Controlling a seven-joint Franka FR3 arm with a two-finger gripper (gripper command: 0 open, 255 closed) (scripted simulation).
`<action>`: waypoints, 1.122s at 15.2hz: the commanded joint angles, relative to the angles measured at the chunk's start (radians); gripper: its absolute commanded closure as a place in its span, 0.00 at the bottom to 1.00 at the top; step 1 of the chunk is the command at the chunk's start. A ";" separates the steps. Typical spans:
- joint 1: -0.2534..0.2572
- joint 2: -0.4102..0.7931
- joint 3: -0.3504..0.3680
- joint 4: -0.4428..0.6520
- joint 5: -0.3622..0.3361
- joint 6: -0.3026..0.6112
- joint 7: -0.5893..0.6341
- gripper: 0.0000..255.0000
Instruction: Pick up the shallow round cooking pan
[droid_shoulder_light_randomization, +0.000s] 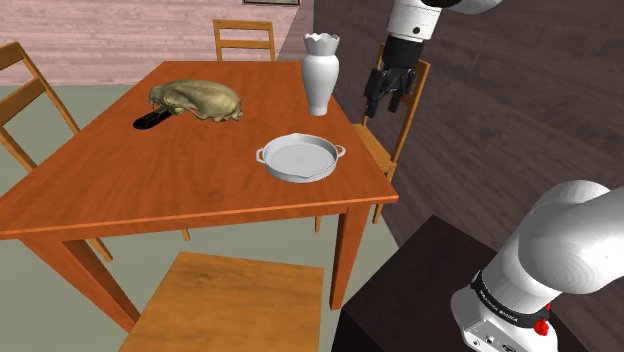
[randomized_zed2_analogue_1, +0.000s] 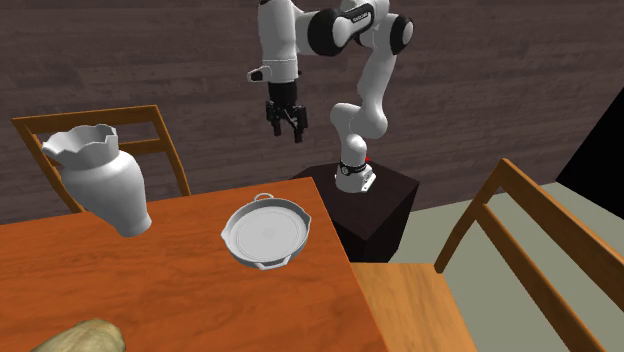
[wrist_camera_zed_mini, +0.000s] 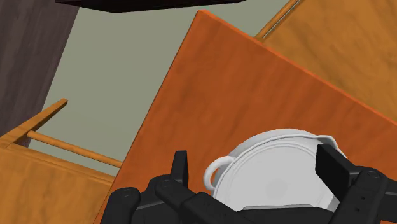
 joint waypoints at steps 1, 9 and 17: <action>0.001 0.076 0.000 0.016 0.009 0.045 0.004 0.00; -0.001 0.394 -0.015 0.155 0.045 0.158 0.003 0.00; -0.004 0.574 -0.021 0.231 0.073 0.228 -0.007 0.00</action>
